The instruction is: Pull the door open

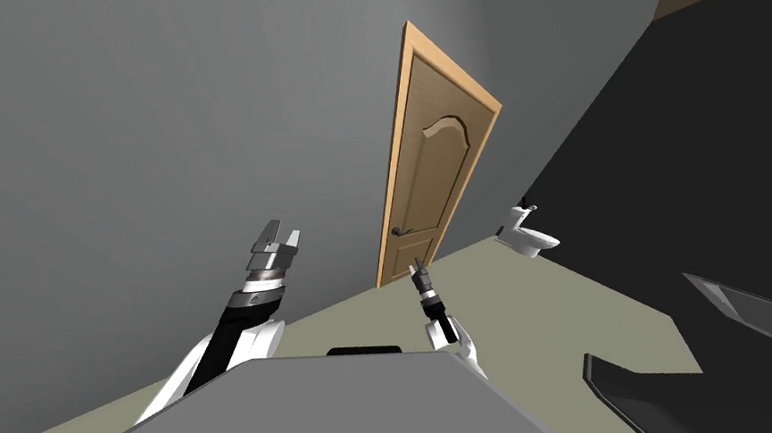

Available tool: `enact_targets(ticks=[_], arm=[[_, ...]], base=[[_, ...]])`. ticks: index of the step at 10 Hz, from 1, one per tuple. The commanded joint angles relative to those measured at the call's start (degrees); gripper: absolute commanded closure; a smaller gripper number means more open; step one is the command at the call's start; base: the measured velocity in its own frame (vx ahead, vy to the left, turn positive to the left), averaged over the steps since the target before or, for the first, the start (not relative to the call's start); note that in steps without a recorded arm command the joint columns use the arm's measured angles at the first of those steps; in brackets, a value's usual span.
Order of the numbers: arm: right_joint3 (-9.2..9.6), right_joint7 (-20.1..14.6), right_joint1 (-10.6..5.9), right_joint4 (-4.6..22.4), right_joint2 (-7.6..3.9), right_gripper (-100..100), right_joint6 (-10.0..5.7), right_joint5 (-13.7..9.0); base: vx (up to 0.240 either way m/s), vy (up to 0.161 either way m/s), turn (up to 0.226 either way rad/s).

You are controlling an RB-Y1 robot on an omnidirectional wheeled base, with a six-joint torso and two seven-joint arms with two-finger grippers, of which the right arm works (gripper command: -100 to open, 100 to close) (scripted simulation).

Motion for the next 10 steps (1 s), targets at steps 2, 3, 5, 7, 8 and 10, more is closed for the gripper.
enact_targets(ticks=[2,3,5,7,8,10], arm=[[0.6,-0.5,-1.43,3.5,-0.99,-100,-0.47,-0.3],[0.82,-0.7,-2.01,4.9,-1.38,-100,-0.65,-0.4],[1.23,-1.1,-3.1,7.6,-2.1,-100,-1.0,-0.5],[1.63,-1.5,-4.15,10.1,-2.78,-100,-1.33,-0.7],[1.83,-1.7,-4.67,11.4,-3.13,-100,-1.49,-0.8],[2.21,-2.1,-5.66,13.7,-3.77,-100,-1.8,-1.0]], base=[[0.086,-0.058,0.085],[0.096,-0.045,0.09],[0.09,-0.038,0.077],[0.086,-0.054,0.087],[0.087,-0.03,0.07],[0.085,-0.042,0.08]])
